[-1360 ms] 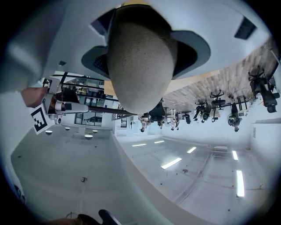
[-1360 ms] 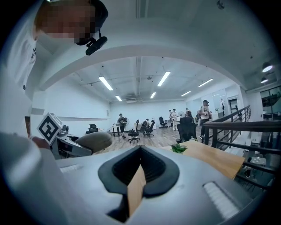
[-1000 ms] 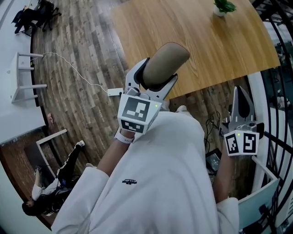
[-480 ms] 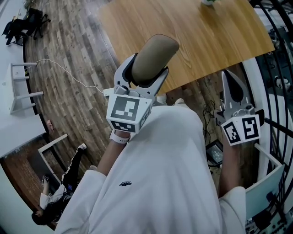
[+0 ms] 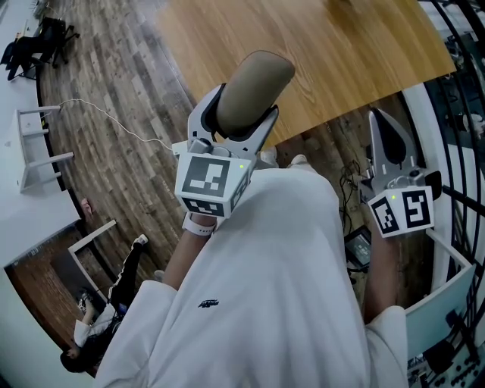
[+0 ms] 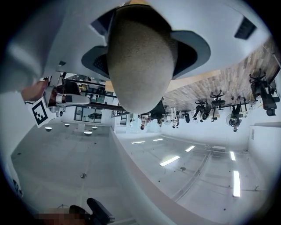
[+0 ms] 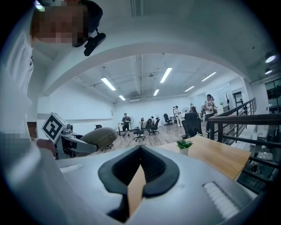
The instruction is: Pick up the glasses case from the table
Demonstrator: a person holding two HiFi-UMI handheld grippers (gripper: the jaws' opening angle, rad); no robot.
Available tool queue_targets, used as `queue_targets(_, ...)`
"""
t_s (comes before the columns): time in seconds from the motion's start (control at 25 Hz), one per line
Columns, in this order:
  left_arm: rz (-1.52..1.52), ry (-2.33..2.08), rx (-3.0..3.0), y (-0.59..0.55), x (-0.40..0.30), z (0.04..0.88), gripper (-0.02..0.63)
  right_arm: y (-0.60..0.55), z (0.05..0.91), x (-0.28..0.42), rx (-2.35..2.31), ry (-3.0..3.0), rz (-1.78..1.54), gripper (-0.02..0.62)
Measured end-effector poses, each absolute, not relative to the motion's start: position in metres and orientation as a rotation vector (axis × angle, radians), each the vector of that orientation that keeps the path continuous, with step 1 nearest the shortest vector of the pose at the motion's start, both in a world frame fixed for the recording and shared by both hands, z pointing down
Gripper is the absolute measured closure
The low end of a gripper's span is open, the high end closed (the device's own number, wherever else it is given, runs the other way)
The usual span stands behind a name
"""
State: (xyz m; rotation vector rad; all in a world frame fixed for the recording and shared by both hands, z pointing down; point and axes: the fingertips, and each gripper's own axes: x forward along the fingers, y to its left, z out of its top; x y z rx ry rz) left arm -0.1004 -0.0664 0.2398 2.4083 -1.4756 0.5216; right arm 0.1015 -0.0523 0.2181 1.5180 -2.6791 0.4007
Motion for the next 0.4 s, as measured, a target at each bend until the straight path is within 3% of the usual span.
queue_targets(0.4, 0.513, -1.445, 2.417, -0.069, -0.087, 0.247, 0.222, -0.055, 0.218, 0.115, 1.552, -2.659, 0.387, 0.586)
